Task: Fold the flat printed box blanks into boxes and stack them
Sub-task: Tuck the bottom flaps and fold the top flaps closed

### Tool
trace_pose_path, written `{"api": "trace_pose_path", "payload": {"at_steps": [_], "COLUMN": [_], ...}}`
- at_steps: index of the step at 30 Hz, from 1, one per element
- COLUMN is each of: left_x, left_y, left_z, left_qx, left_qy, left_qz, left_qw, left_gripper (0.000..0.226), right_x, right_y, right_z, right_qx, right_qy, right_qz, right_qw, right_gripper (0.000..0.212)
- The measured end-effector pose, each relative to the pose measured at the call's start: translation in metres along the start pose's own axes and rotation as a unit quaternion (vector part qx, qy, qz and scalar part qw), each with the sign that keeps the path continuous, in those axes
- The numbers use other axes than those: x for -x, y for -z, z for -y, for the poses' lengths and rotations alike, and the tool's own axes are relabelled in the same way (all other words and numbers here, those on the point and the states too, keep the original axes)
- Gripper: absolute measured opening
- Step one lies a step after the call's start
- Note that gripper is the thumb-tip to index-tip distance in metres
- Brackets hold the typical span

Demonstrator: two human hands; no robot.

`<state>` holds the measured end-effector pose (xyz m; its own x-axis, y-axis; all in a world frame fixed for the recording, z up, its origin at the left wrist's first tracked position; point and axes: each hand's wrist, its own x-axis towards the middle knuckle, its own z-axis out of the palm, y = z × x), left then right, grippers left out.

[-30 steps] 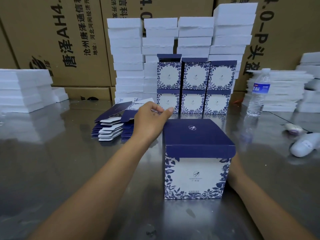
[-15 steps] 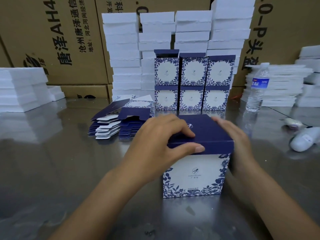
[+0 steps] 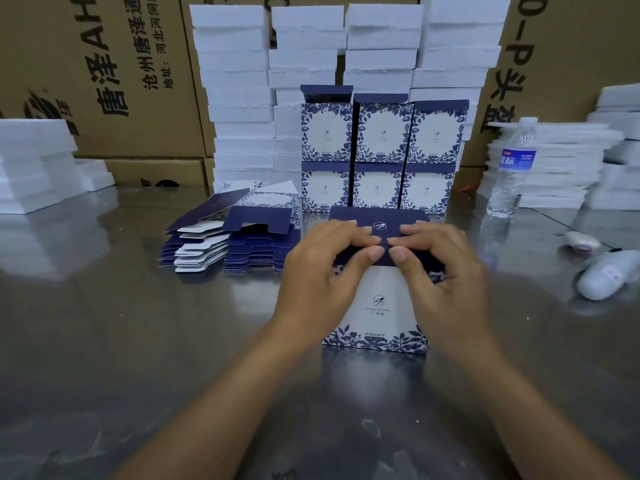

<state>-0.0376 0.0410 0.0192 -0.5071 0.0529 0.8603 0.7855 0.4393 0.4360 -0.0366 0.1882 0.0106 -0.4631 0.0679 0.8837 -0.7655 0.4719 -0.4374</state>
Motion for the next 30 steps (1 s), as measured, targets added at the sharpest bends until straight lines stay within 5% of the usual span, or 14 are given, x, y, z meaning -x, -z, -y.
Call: {"api": "trace_pose_path", "payload": {"at_steps": [7, 13, 30], "left_x": [0.001, 0.006, 0.004], "left_y": [-0.002, 0.015, 0.025], "left_z": [0.004, 0.018, 0.019], "left_qx": [0.016, 0.012, 0.158], "left_qy": [-0.007, 0.005, 0.129], "left_qz": [-0.016, -0.012, 0.004], "left_qw": [1.000, 1.000, 0.979], "left_gripper": [0.024, 0.020, 0.017], "right_x": [0.000, 0.003, 0.002], "right_y": [0.000, 0.005, 0.011], "right_z": [0.001, -0.004, -0.027], "right_qx": [-0.045, -0.143, -0.214], "right_qy": [-0.055, -0.146, -0.178], "right_qz": [-0.004, -0.055, -0.076], "right_qw": [0.997, 0.977, 0.958], "right_gripper": [0.018, 0.005, 0.029]}}
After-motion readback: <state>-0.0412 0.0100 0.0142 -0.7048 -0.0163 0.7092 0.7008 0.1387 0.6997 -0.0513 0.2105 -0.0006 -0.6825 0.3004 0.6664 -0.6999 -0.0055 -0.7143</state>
